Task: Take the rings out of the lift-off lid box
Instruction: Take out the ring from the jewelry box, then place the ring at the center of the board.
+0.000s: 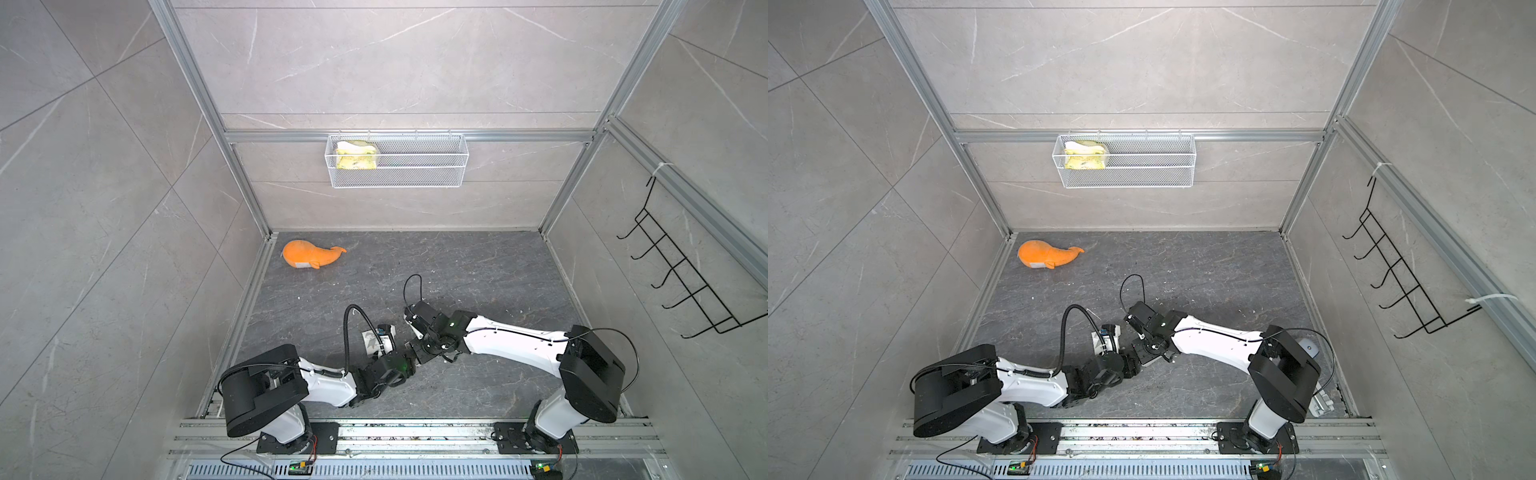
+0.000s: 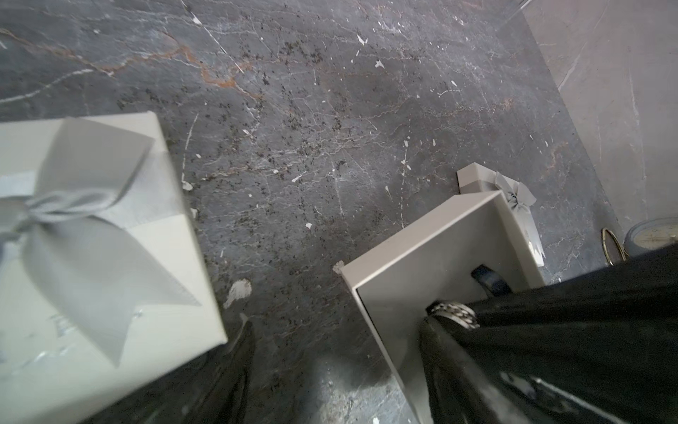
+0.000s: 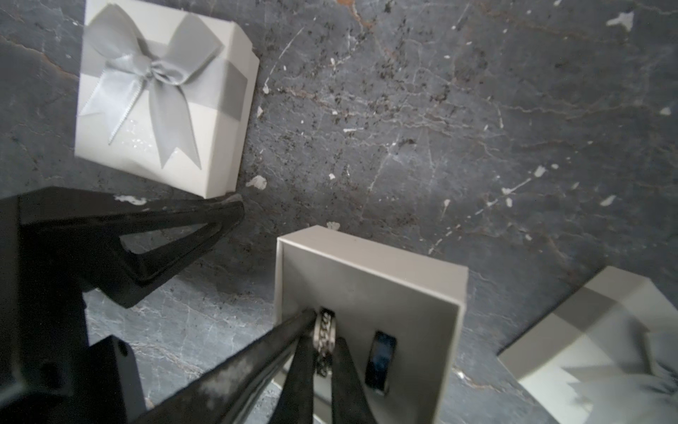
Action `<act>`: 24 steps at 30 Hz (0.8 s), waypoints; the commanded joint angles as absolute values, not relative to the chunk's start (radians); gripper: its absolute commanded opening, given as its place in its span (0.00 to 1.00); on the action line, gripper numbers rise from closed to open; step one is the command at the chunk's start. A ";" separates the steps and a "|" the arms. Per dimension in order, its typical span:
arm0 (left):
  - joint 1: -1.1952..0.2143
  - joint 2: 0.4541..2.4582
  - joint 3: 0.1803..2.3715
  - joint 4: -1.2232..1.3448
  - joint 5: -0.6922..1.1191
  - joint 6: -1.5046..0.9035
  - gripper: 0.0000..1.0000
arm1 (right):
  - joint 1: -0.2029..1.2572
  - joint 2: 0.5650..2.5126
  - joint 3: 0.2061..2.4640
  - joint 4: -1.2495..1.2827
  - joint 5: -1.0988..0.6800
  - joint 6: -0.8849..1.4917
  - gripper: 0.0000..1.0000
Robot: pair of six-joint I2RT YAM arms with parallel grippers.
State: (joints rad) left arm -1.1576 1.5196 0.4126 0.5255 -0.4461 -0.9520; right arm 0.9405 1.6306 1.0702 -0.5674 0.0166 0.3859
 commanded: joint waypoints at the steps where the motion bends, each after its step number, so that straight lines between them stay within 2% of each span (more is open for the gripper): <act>1: -1.151 1.542 0.439 0.500 -0.420 -0.963 0.71 | 0.948 1.585 1.063 -0.549 -0.014 0.406 0.00; 12: -1.140 1.545 0.458 0.455 -0.397 -0.953 0.71 | 0.941 1.566 1.041 -0.526 0.003 0.433 0.00; 16: -1.134 1.514 0.454 0.446 -0.397 -0.937 0.71 | 0.933 1.537 1.043 -0.544 0.065 0.447 0.00; 19: -1.132 1.458 0.456 0.406 -0.412 -0.911 0.71 | 0.892 1.484 1.044 -0.597 0.199 0.488 0.00; 24: -1.134 1.375 0.476 0.326 -0.430 -0.854 0.72 | 0.766 1.518 1.082 -0.665 0.145 0.484 0.00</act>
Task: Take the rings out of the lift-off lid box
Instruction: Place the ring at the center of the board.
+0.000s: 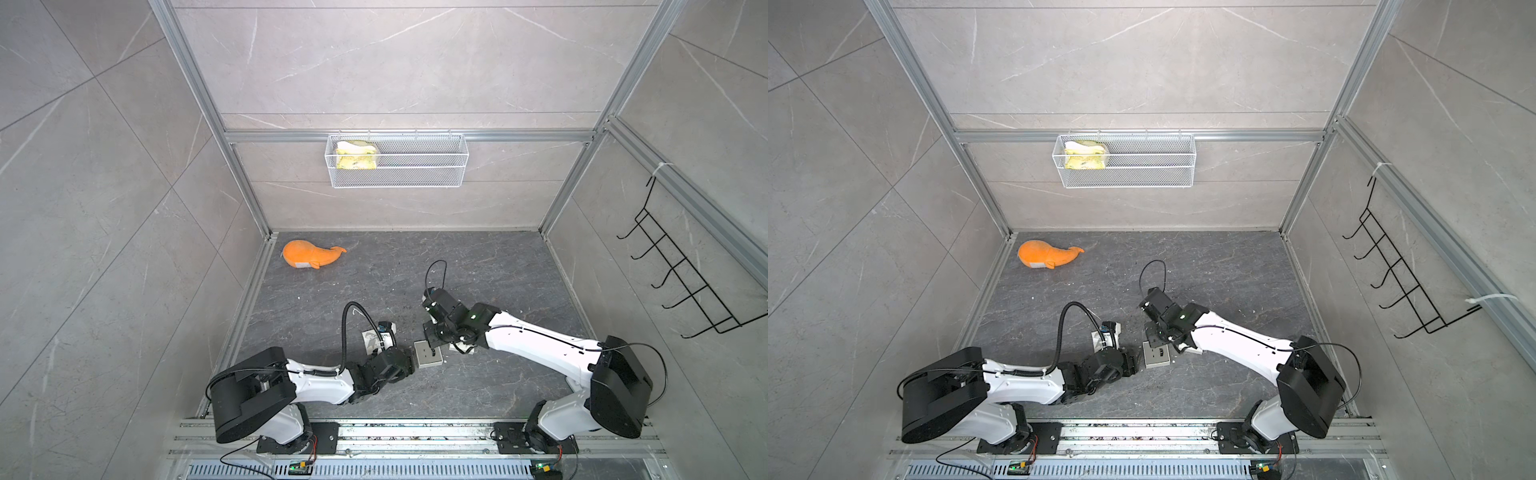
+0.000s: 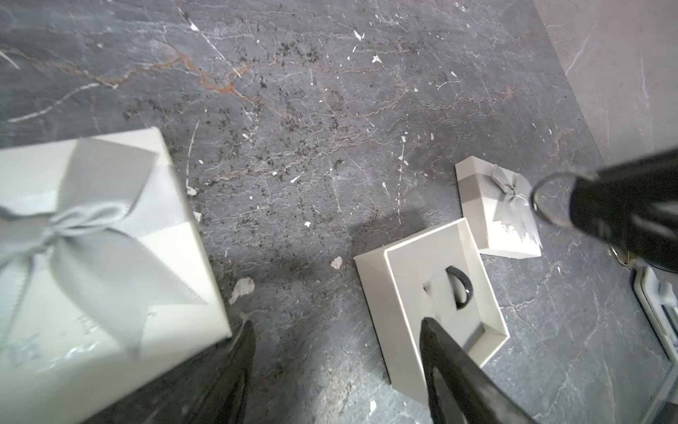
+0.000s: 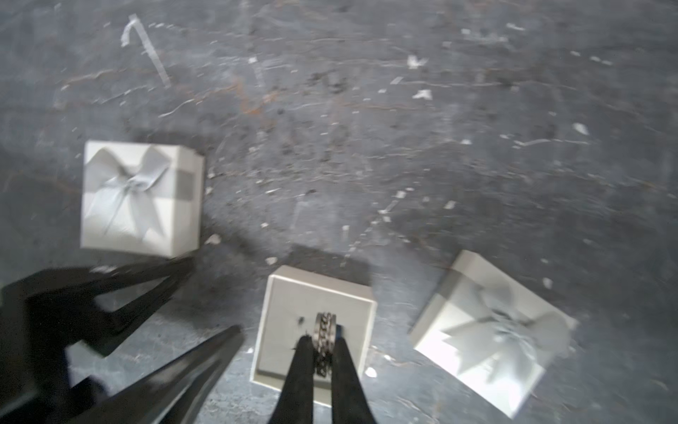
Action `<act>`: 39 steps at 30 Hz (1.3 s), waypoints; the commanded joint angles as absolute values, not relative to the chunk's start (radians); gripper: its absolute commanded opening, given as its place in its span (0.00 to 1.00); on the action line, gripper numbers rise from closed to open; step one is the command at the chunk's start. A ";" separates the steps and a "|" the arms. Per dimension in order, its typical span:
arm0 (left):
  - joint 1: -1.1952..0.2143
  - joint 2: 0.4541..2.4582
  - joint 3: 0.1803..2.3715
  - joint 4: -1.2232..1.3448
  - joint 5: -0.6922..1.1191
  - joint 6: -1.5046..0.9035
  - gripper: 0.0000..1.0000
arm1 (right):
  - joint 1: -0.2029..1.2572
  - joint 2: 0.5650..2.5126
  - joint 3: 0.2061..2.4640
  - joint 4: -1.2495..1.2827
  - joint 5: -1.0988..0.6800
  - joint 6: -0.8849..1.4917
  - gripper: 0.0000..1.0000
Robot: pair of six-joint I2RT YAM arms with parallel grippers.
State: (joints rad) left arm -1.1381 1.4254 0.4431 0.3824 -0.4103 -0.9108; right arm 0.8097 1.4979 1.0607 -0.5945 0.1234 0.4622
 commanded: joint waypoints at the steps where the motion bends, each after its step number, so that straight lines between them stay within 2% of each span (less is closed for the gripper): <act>1: -1.133 1.364 0.482 0.306 -0.436 -0.849 0.73 | 0.750 1.535 1.087 -0.664 0.136 0.474 0.00; 16: -1.133 1.301 0.459 0.252 -0.439 -0.845 0.73 | 0.635 1.902 1.319 -0.641 0.043 0.424 0.02; 18: -1.133 1.298 0.459 0.247 -0.439 -0.844 0.73 | 0.632 1.916 1.331 -0.644 0.043 0.420 0.08; 20: -1.133 1.296 0.457 0.247 -0.435 -0.843 0.73 | 0.630 1.913 1.331 -0.641 0.048 0.418 0.20; 21: -1.133 1.298 0.455 0.249 -0.435 -0.844 0.73 | 0.629 1.909 1.328 -0.639 0.052 0.418 0.34; 22: -1.133 1.300 0.455 0.251 -0.432 -0.843 0.73 | 0.629 1.906 1.329 -0.640 0.052 0.416 0.43; 24: -1.133 1.305 0.454 0.253 -0.428 -0.840 0.73 | 0.629 1.901 1.330 -0.651 0.054 0.411 0.56; 27: -1.134 1.317 0.460 0.262 -0.414 -0.838 0.73 | 0.629 1.861 1.320 -0.667 0.076 0.409 0.62; 32: -1.134 1.333 0.468 0.273 -0.380 -0.850 0.73 | 0.650 1.669 1.227 -0.694 0.030 0.422 0.60; 39: -1.135 1.343 0.466 0.298 -0.343 -0.871 0.73 | 0.778 1.496 1.053 -0.717 0.021 0.485 0.48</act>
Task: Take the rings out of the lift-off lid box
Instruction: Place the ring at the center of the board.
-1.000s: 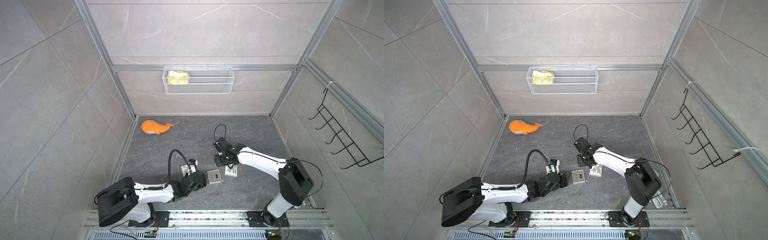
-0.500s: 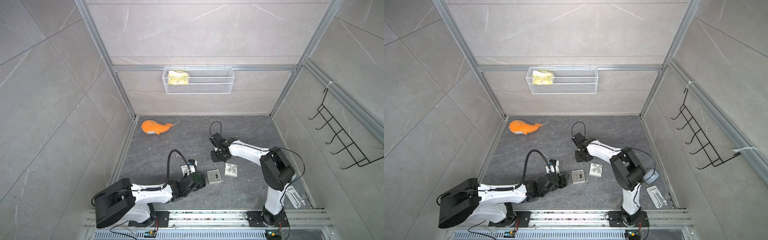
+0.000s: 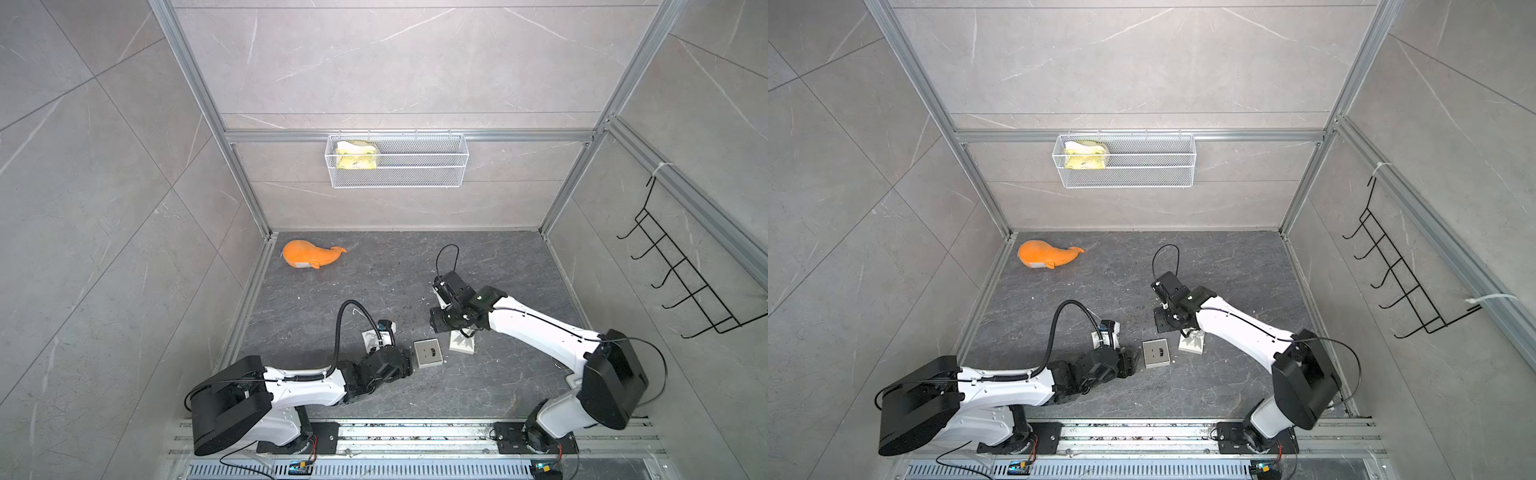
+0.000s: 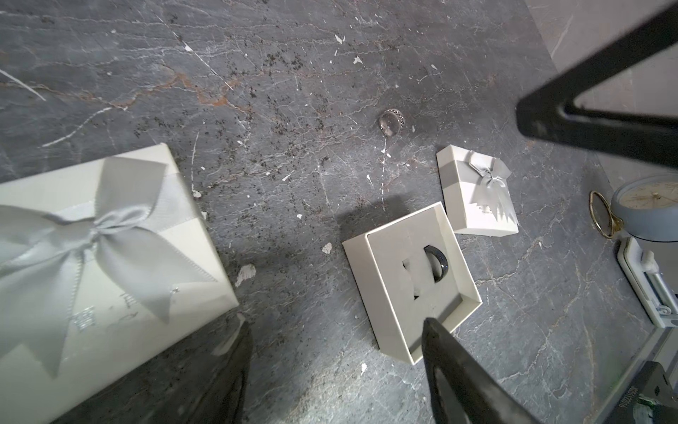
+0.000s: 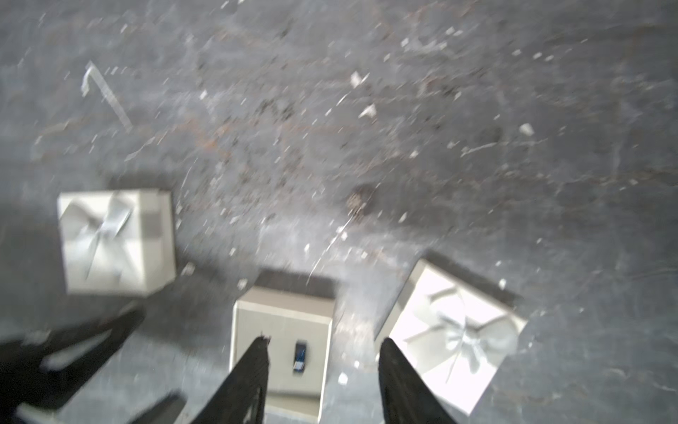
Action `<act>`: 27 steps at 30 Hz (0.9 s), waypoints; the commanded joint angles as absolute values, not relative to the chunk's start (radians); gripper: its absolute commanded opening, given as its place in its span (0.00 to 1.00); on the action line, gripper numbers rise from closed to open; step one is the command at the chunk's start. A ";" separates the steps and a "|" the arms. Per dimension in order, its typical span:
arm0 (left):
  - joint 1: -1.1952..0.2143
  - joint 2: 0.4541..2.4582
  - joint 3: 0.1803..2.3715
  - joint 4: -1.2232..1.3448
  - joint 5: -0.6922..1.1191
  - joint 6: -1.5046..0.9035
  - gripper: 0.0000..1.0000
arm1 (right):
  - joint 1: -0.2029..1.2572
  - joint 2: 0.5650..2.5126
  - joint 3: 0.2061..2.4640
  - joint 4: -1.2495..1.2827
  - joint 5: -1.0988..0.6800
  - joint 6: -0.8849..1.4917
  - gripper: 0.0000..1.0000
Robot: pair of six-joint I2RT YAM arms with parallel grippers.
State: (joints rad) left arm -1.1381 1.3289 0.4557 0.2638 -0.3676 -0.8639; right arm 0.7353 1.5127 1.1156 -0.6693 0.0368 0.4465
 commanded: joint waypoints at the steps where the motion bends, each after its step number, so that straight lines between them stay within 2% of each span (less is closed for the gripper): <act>1: -1.135 1.351 0.470 0.303 -0.332 -0.872 0.73 | 0.796 1.486 1.036 -0.709 0.016 0.495 0.47; 15: -1.139 1.469 0.519 0.355 -0.288 -0.900 0.73 | 0.875 1.581 0.984 -0.650 0.043 0.559 0.41; 27: -1.139 1.524 0.585 0.295 -0.297 -0.902 0.73 | 0.879 1.645 1.001 -0.640 0.107 0.566 0.37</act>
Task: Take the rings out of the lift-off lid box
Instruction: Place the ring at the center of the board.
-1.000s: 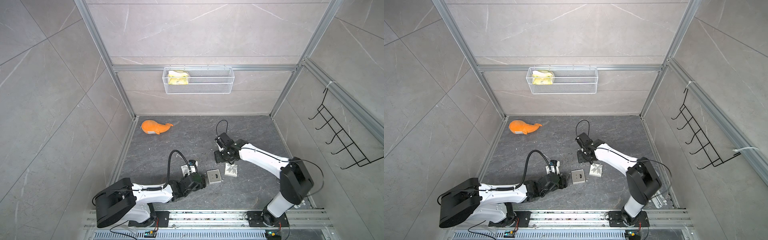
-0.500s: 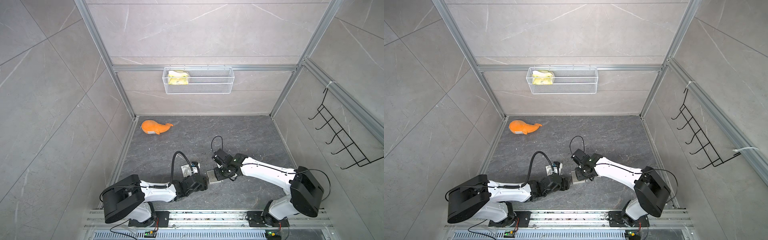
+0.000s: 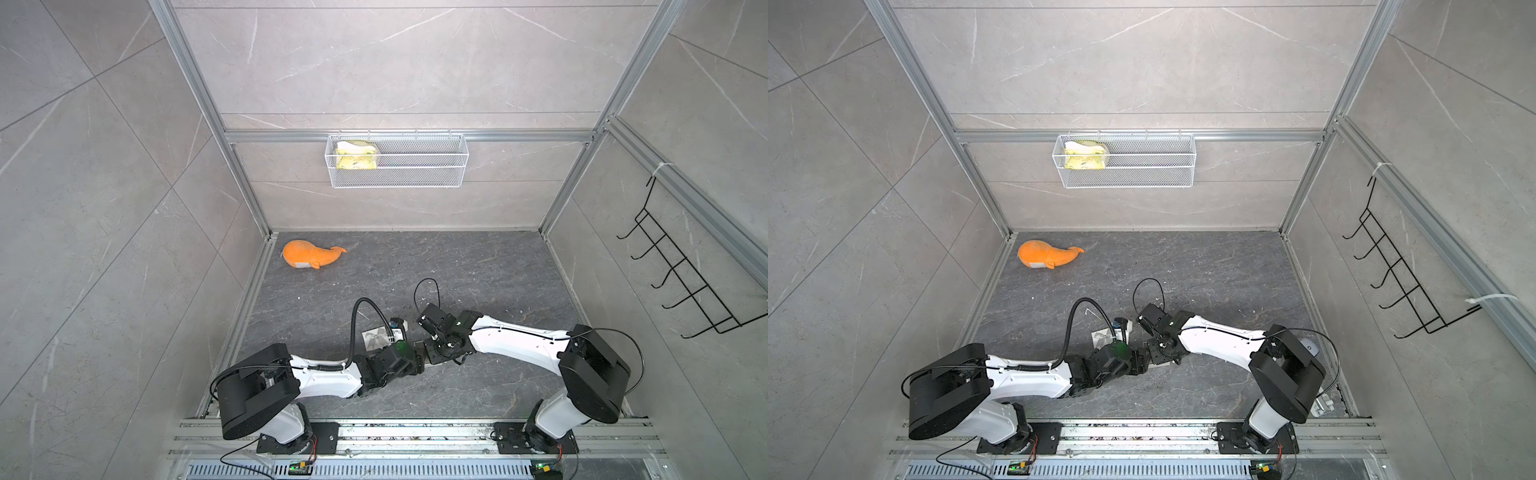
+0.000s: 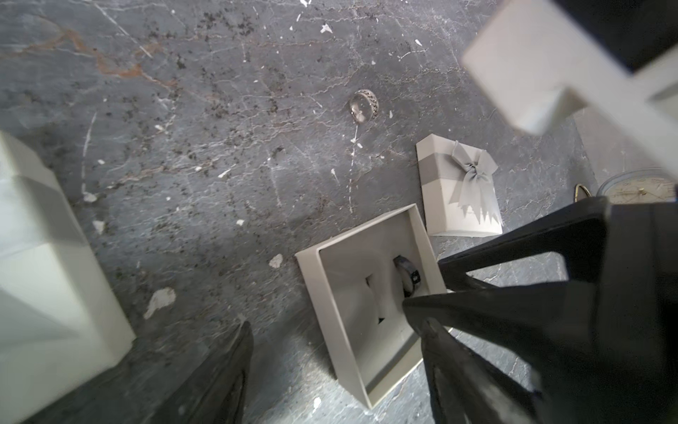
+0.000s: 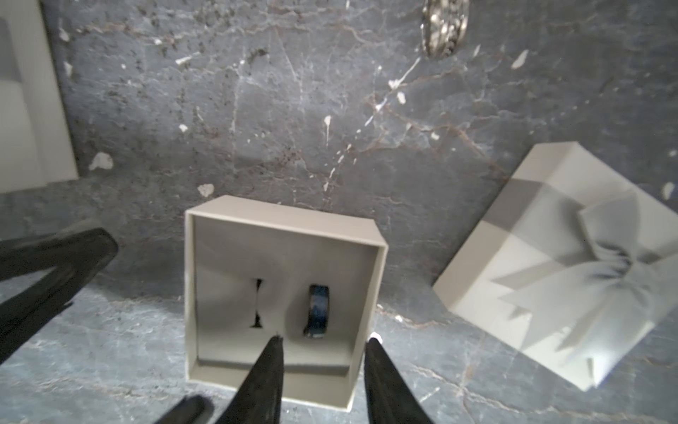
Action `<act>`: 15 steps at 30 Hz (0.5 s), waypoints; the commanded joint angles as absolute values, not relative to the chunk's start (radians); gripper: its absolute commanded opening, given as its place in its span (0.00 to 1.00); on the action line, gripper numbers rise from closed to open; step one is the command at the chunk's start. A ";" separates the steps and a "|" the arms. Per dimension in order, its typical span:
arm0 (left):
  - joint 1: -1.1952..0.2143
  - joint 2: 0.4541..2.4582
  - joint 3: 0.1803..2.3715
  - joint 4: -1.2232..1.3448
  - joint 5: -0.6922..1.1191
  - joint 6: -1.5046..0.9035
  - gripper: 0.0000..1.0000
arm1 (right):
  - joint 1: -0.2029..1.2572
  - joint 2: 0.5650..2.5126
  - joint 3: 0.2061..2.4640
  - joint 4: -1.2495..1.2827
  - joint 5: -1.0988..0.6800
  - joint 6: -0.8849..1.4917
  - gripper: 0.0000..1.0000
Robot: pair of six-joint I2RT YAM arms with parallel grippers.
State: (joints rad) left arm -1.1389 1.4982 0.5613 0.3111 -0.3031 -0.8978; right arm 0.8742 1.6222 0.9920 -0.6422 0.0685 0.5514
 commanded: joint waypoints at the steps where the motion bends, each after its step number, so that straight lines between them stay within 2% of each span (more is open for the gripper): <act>1: -1.139 1.533 0.591 0.291 -0.295 -0.903 0.73 | 0.878 1.649 1.003 -0.640 0.107 0.566 0.37; 9: -1.138 1.577 0.597 0.293 -0.298 -0.920 0.72 | 0.878 1.651 1.016 -0.639 0.116 0.565 0.30; 15: -1.139 1.596 0.615 0.280 -0.295 -0.917 0.72 | 0.879 1.617 1.033 -0.667 0.148 0.568 0.33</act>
